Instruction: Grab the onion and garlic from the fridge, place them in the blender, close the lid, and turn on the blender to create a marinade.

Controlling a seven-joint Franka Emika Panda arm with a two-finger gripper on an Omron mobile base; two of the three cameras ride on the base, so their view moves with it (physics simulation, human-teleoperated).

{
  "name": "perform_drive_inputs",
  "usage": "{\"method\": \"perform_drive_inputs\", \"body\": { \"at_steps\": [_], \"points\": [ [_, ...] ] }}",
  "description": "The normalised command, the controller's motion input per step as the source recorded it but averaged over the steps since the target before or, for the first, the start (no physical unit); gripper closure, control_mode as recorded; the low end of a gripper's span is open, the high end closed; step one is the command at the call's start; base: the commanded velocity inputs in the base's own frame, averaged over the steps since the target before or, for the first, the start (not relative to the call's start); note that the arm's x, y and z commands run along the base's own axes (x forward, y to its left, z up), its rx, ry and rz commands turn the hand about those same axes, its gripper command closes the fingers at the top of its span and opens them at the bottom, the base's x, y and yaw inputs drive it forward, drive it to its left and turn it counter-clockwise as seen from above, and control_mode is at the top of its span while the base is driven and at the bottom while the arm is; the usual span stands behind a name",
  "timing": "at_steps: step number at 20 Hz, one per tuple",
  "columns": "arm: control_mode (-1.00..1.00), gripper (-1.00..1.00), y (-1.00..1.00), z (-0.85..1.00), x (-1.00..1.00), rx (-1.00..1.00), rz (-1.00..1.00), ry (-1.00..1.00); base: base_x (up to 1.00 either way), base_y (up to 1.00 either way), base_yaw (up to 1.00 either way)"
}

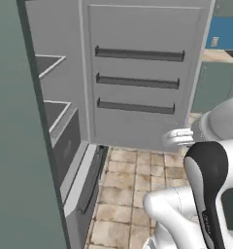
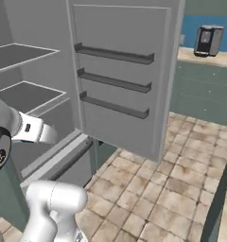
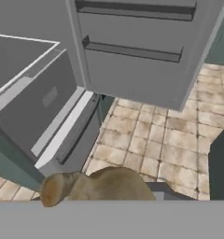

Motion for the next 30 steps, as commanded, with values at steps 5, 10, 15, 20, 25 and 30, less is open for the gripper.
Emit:
{"method": "perform_drive_inputs", "body": {
  "at_steps": [5, 10, 15, 20, 25, 30],
  "points": [
    [1.0, 1.0, 0.0, 0.0, 0.0, 0.0, 0.0, 0.0, -0.65, 0.49, -0.73],
    [1.0, 1.0, 0.0, 0.0, 0.0, 0.0, 0.0, 0.0, -0.95, 0.15, -0.67],
    [1.0, 1.0, 0.0, 0.0, 0.0, 0.0, 0.0, 0.0, -0.95, -0.47, -0.52],
    [1.0, 1.0, 0.0, 0.0, 0.0, 0.0, 0.0, 0.0, -0.19, -0.99, -0.26],
    [1.0, 1.0, 0.0, 0.0, 0.0, 0.0, 0.0, 0.0, 0.03, -1.0, -0.16],
    [1.0, 1.0, 0.0, 0.0, 0.0, 0.0, 0.0, 0.0, 0.02, -1.0, -0.13]
  ]
}}
